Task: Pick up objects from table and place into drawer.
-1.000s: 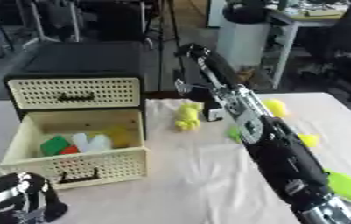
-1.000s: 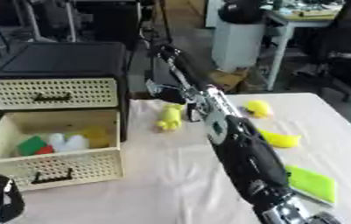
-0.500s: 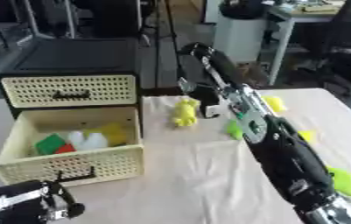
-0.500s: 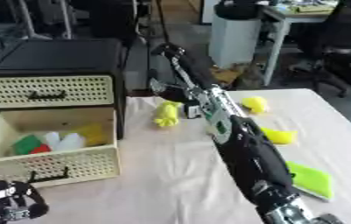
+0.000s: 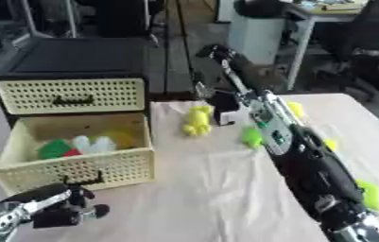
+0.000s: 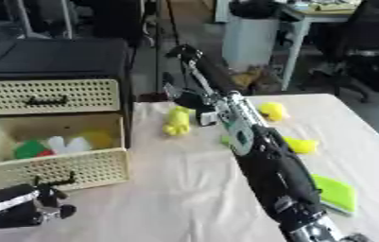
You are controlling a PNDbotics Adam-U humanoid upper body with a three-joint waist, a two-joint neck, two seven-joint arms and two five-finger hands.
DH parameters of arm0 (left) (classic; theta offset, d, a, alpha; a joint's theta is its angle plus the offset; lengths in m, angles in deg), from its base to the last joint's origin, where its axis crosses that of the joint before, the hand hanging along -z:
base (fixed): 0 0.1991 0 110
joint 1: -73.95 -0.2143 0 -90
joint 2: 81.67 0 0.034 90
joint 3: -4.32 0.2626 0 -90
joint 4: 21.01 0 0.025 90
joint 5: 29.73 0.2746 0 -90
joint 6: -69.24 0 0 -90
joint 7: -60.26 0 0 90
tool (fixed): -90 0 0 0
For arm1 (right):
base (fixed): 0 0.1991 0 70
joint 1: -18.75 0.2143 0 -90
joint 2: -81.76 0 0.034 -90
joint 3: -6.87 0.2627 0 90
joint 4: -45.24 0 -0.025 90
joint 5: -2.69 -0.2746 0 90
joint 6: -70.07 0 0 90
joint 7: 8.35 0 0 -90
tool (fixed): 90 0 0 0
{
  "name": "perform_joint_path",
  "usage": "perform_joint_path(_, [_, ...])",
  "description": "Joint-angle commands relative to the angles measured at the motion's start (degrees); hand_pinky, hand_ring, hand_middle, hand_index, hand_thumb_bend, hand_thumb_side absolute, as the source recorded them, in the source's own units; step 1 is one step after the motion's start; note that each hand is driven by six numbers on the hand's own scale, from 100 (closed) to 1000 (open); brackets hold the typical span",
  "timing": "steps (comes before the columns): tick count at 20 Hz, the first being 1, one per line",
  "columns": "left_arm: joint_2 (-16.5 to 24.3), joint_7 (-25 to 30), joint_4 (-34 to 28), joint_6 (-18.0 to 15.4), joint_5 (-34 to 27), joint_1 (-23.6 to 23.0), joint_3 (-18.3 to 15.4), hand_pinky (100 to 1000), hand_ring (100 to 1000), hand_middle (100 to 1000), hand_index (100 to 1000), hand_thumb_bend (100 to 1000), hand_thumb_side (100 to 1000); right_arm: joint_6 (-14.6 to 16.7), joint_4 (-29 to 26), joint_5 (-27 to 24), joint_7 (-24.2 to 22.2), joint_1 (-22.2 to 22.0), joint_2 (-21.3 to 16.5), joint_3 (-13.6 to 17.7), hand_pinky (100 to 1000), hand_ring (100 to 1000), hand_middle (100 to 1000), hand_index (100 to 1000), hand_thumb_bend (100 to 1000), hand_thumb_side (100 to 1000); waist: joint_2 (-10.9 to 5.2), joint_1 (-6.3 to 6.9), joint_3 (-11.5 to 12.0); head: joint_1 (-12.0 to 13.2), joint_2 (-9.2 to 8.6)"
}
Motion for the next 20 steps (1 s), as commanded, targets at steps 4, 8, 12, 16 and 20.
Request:
perform_joint_path(4, [-0.4, -7.7, 3.3, 1.1, 5.6, 2.8, -4.8, 763, 833, 906, 913, 520, 1000, -0.1, -1.5, -0.3, 0.1, 1.1, -0.8, 0.5, 882, 838, 795, 828, 100, 458, -0.38, -0.01, -0.2, 0.2, -0.41])
perform_joint_path(8, [-0.4, -11.8, 5.5, 2.6, 7.2, 4.2, -7.6, 752, 825, 899, 906, 515, 1000, 0.0, -1.5, -0.4, 0.1, 1.0, -0.7, 0.4, 883, 838, 795, 829, 100, 460, -0.32, -0.13, -0.4, 0.3, -0.62])
perform_joint_path(12, [-0.8, -14.6, 8.5, 3.3, 8.3, 6.2, -9.3, 749, 822, 894, 902, 515, 1000, 0.2, -1.5, -0.3, 0.0, 1.0, -0.4, 0.3, 883, 838, 794, 829, 100, 461, -0.15, -0.29, -0.9, 0.7, -0.95])
perform_joint_path(16, [-1.4, -16.7, 11.7, 3.4, 10.2, 8.1, -10.3, 751, 822, 891, 900, 517, 1000, 0.5, -1.7, -0.3, 0.0, 1.2, -0.1, 0.1, 883, 837, 794, 829, 100, 462, 0.25, -0.54, -1.7, 1.1, -1.35])
perform_joint_path(20, [-2.1, -18.9, 14.5, 3.7, 12.0, 9.8, -11.5, 748, 819, 888, 897, 518, 1000, 0.6, -1.8, -0.3, 0.0, 1.6, 0.2, 0.0, 884, 837, 793, 829, 100, 463, 0.79, -0.72, -2.6, 1.4, -1.7])
